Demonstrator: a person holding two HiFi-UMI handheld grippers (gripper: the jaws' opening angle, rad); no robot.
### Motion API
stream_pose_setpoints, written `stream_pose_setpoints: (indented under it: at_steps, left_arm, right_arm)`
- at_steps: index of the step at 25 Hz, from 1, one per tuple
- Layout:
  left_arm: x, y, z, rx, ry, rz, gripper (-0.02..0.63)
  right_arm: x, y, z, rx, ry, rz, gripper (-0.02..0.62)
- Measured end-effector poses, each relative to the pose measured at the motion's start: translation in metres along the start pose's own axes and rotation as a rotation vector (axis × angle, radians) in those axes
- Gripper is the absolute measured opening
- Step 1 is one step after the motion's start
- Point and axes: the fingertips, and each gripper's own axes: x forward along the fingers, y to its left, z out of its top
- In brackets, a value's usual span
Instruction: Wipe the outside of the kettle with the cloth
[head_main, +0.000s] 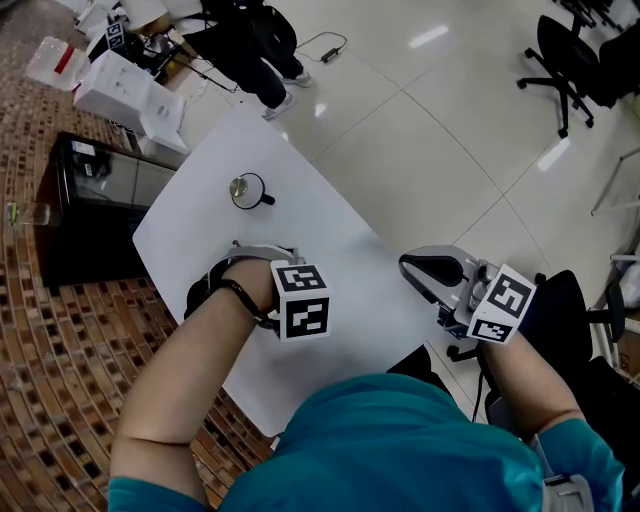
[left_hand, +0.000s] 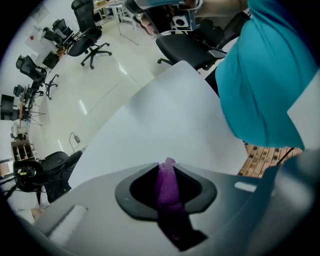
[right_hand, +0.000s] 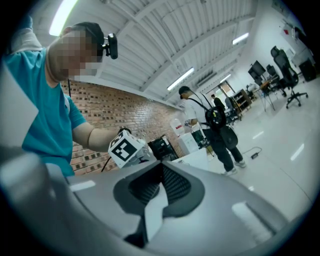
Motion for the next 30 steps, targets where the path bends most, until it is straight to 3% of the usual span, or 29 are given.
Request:
stream_pose_setpoints:
  at_steps: [3, 7, 10, 14, 20, 30]
  left_arm:
    - [-0.013, 0.006, 0.003, -0.069, -0.092, 0.033, 0.077]
    - [-0.085, 0.016, -0.010, -0.285, -0.358, 0.142, 0.075]
    - [-0.134, 0.018, -0.046, -0.420, -0.506, 0.238, 0.075]
    - [-0.164, 0.014, -0.117, -0.619, -0.642, 0.374, 0.075]
    - [-0.129, -0.017, -0.177, -0.819, -0.748, 0.395, 0.075]
    - [-0.082, -0.060, -0.236, -1.002, -0.826, 0.417, 0.074]
  right_arm:
    - [0.003, 0.002, 0.001, -0.007, 0.010, 0.000, 0.003]
    - [0.015, 0.002, 0.008, -0.039, 0.032, 0.020, 0.003]
    - [0.029, 0.007, 0.013, -0.059, 0.041, 0.018, 0.003]
    - [0.062, 0.012, 0.023, -0.105, 0.068, 0.045, 0.003]
    - [0.100, 0.027, 0.027, -0.139, 0.112, 0.063, 0.003]
    - [0.134, 0.059, 0.020, -0.180, 0.191, 0.087, 0.003]
